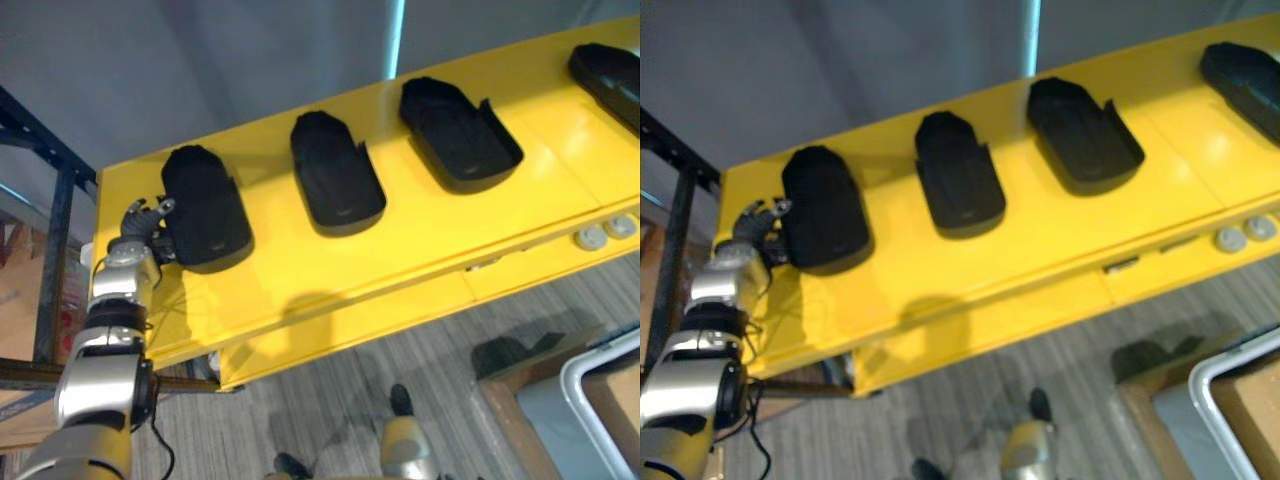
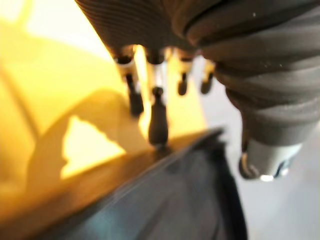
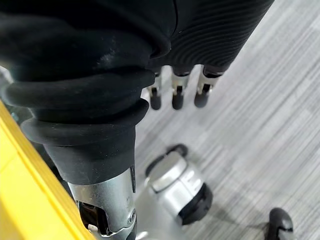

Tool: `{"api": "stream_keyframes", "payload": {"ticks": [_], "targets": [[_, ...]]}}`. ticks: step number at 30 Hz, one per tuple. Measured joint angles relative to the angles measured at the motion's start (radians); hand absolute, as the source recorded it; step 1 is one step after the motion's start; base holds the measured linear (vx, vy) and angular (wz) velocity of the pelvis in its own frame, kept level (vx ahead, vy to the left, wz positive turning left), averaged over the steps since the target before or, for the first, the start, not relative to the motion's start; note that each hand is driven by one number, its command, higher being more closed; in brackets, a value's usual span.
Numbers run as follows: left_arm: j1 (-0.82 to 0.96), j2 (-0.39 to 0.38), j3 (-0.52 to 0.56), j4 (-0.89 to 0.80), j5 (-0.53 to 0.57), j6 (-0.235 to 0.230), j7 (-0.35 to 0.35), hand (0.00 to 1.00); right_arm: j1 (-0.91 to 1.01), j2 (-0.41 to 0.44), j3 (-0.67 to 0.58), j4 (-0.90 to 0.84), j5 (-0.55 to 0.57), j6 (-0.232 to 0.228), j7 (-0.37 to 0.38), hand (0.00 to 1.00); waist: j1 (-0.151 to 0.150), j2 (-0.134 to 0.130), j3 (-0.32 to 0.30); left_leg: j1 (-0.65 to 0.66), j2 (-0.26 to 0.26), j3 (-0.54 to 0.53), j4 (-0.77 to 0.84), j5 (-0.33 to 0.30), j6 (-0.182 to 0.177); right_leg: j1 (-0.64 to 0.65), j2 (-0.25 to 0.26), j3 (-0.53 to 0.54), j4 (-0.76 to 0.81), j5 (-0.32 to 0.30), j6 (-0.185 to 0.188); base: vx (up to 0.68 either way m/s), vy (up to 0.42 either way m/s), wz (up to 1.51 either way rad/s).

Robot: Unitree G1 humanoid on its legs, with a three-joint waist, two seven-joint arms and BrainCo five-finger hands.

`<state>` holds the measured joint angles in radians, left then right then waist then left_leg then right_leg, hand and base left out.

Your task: Walk over and take plastic housings, then place them on the shelf

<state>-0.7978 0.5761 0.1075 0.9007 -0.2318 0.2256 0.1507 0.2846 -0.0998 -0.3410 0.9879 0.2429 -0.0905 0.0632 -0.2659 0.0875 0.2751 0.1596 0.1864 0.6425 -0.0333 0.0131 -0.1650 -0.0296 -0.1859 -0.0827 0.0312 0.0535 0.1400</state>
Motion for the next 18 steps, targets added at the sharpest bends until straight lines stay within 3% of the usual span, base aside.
{"api": "stream_keyframes", "payload": {"ticks": [7,13,15,16,18], "targets": [[-0.003,0.015,-0.011,0.001,0.166,0.007,0.001,0.0,0.005,0.007,-0.004,0.008,0.0,-0.002,-0.004,0.0,0.006,-0.014,-0.041,0.012,-0.002,-0.029,-0.012,0.002,-0.002,0.033,-0.002,-0.028,-0.013,0.0,0.0,-0.02,-0.013,0.09],[-0.059,0.059,-0.08,0.0,0.239,0.008,-0.005,0.0,0.005,0.018,-0.043,0.01,0.001,-0.027,-0.045,0.0,0.037,-0.01,-0.08,0.013,-0.004,-0.062,-0.032,0.02,-0.002,0.058,-0.002,-0.066,-0.022,-0.002,-0.002,-0.01,-0.021,0.18],[-0.07,0.098,-0.108,-0.033,0.23,-0.021,0.004,0.0,-0.002,0.019,-0.045,0.009,0.004,-0.068,-0.066,0.0,0.037,-0.007,-0.097,0.009,-0.004,-0.081,-0.041,0.022,-0.002,0.069,-0.003,-0.083,-0.031,-0.004,-0.002,-0.01,-0.019,0.28],[-0.074,0.139,-0.136,-0.113,0.177,-0.087,0.033,0.0,-0.011,0.023,-0.045,0.009,0.019,-0.104,-0.088,0.0,0.043,-0.007,-0.12,-0.003,-0.004,-0.096,-0.046,0.027,-0.002,0.068,-0.004,-0.096,-0.031,-0.009,0.0,0.0,-0.017,0.28],[-0.089,0.164,-0.17,-0.199,0.113,-0.163,0.051,0.0,-0.021,0.022,-0.044,0.009,0.019,-0.125,-0.109,0.0,0.063,-0.009,-0.131,-0.006,-0.004,-0.106,-0.046,0.029,-0.001,0.071,-0.004,-0.104,-0.03,-0.009,0.0,0.02,-0.015,0.2]]}}
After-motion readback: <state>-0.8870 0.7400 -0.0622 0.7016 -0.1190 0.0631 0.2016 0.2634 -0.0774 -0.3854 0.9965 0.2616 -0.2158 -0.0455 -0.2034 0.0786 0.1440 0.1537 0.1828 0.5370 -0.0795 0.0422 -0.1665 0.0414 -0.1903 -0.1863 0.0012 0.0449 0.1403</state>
